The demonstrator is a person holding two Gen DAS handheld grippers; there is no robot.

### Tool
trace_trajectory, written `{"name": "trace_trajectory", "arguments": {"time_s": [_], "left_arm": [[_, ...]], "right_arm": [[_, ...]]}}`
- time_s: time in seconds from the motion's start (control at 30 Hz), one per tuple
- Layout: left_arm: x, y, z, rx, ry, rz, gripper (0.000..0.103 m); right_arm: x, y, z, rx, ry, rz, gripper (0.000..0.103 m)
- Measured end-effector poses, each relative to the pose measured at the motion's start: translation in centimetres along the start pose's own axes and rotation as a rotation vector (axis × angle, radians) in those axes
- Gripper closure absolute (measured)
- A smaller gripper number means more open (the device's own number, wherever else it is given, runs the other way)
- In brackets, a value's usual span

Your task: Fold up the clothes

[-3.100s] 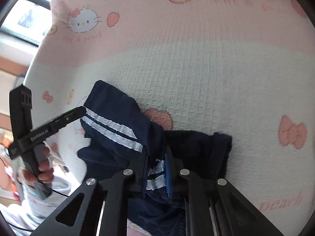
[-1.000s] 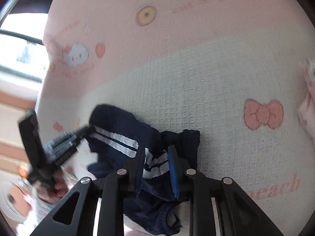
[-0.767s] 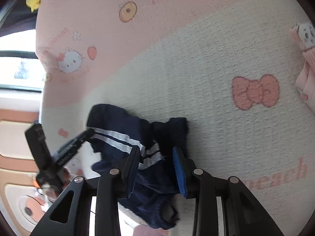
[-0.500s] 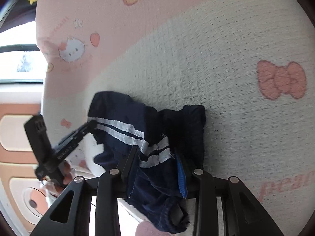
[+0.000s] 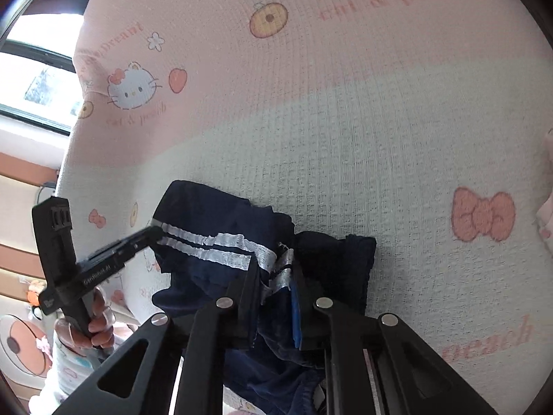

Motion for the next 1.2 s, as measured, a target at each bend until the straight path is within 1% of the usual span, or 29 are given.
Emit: {"name": "trace_trajectory", "arguments": {"time_s": [0.17, 0.27, 0.4, 0.5, 0.6, 0.7, 0.73, 0.77, 0.83, 1.03, 1.1, 1.2], "left_arm": [[-1.2, -1.7, 1.5, -0.086, 0.038, -0.001, 0.095], [-2.5, -2.3, 2.2, -0.112, 0.061, -0.006, 0.095], [-3.8, -1.2, 3.3, -0.111, 0.083, 0.005, 0.095], [-3.4, -0.6, 3.2, -0.133, 0.151, 0.049, 0.095], [-1.9, -0.5, 2.7, -0.170, 0.186, 0.108, 0.093], [-0.4, -0.5, 2.2, -0.206, 0.221, 0.167, 0.083], [0.1, -0.5, 2.1, -0.218, 0.232, 0.187, 0.076], [0.5, -0.5, 1.9, -0.230, 0.244, 0.206, 0.063], [1.4, -0.6, 1.9, -0.252, 0.245, 0.232, 0.047], [2.3, -1.0, 1.5, -0.286, 0.290, 0.262, 0.047], [2.0, -1.0, 1.0, -0.287, 0.339, 0.263, 0.047], [2.1, -0.4, -0.2, -0.285, 0.419, 0.317, 0.047]], "right_arm": [[-1.9, -1.0, 2.0, -0.050, 0.006, -0.030, 0.090], [-2.8, -1.6, 3.2, -0.082, 0.001, -0.043, 0.090], [-3.8, -1.5, 3.5, -0.078, 0.002, -0.054, 0.090], [-3.7, -0.8, 3.1, -0.067, 0.006, -0.036, 0.090], [-3.4, -0.4, 2.5, -0.051, 0.009, -0.020, 0.090], [-3.3, -0.2, 1.9, -0.033, 0.005, -0.013, 0.090], [-3.2, -0.2, 1.7, -0.024, -0.005, -0.012, 0.090], [-3.2, -0.2, 1.5, -0.015, -0.015, -0.012, 0.090], [-3.2, -0.1, 1.1, -0.007, -0.017, -0.005, 0.090], [-2.6, 0.1, -0.4, 0.014, -0.035, 0.017, 0.090], [-2.2, 0.4, -0.8, 0.022, -0.045, 0.035, 0.089], [-1.9, 0.7, -1.3, 0.035, -0.059, 0.044, 0.089]]}}
Point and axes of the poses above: each gripper's, at about its wrist camera, not at the fingertips, and x roughly the way its jaws point, z to its left, y to its underside, the point moved 10 cm from there along x, roughly the way its jaws point, and after that the axes turned 15 degrees about -y, right-handed, at the moved point
